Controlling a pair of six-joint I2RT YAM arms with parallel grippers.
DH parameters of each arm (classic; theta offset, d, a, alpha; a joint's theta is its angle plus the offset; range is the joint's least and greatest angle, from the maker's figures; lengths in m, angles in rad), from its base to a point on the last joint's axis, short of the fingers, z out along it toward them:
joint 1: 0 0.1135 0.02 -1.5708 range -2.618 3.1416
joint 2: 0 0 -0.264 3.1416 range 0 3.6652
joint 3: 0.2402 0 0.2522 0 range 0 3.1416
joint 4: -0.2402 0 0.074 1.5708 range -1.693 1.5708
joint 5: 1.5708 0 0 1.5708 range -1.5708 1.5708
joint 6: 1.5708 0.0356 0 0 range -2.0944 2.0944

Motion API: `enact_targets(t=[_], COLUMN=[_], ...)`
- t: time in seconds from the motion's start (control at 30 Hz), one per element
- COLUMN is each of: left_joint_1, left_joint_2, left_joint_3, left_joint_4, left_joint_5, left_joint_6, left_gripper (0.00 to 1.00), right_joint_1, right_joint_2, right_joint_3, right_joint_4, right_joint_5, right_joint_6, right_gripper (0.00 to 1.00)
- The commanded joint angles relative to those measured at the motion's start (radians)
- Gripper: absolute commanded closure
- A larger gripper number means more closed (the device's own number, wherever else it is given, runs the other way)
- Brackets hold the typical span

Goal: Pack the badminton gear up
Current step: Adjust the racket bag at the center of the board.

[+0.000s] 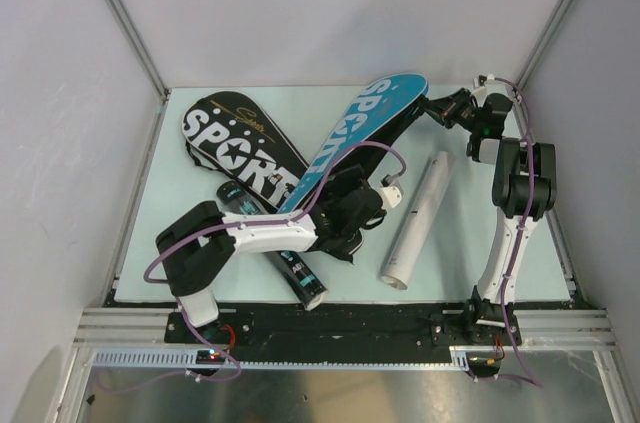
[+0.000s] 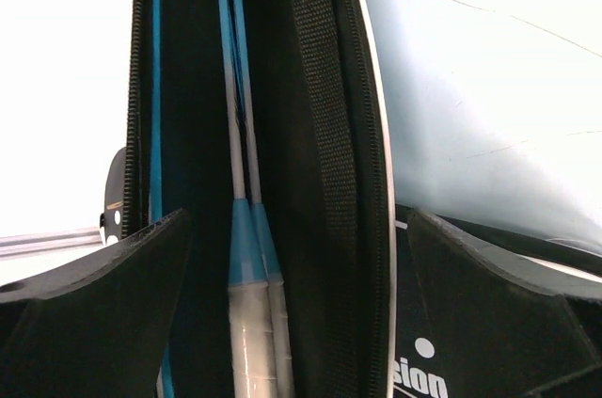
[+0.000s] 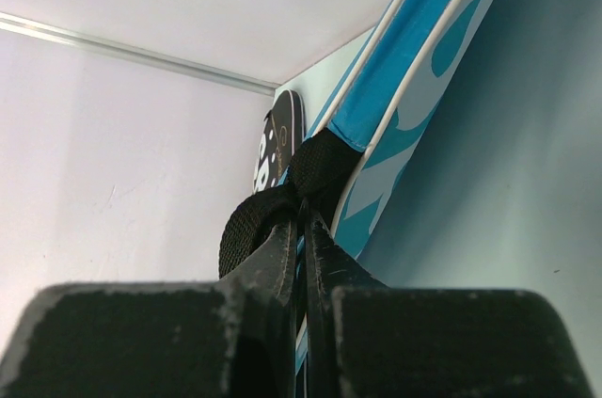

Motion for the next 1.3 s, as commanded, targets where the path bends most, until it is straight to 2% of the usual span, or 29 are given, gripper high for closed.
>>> enact_targets(t=[0.0, 0.17, 0.3, 0.37, 0.57, 0.63, 1.0, 1.07, 1.17, 1.27], left_joint_1=[0.013, 0.029, 0.038, 0.043, 0.067, 0.073, 0.142, 0.152, 0.16, 0.165], left_joint_2=[0.019, 0.024, 0.033, 0.031, 0.023, 0.015, -0.052, -0.061, -0.07, -0.076], left_joint_3=[0.024, 0.021, 0.024, 0.026, 0.055, 0.062, 0.089, 0.095, 0.099, 0.097], left_joint_4=[-0.019, -0.059, -0.072, -0.078, -0.12, -0.132, -0.138, -0.138, -0.138, -0.134], left_joint_5=[-0.035, -0.004, 0.031, 0.041, 0.069, 0.071, 0.157, 0.169, 0.183, 0.189], left_joint_6=[-0.077, -0.121, -0.136, -0.147, -0.165, -0.169, -0.233, -0.234, -0.235, -0.24], left_gripper=[0.0, 0.03, 0.15, 0.28, 0.88, 0.97, 1.0, 1.0, 1.0, 1.0], right_joint_1=[-0.009, -0.01, -0.008, -0.006, 0.003, 0.006, 0.045, 0.049, 0.051, 0.057], right_joint_2=[-0.034, -0.032, -0.028, -0.026, -0.022, -0.024, -0.13, -0.138, -0.147, -0.149], right_joint_3=[0.005, 0.006, 0.005, 0.005, 0.006, 0.006, -0.018, -0.027, -0.062, -0.131], right_joint_4=[0.085, 0.09, 0.09, 0.085, 0.061, 0.043, -0.356, -0.35, -0.279, -0.103], right_joint_5=[-0.015, -0.014, -0.016, -0.018, -0.027, -0.036, -0.028, -0.046, -0.077, -0.089], right_joint_6=[0.015, 0.019, 0.022, 0.022, 0.021, 0.015, -0.263, -0.249, -0.174, -0.041], right_gripper=[1.0, 1.0, 1.0, 1.0, 1.0, 1.0, 1.0, 1.0, 0.94, 0.9])
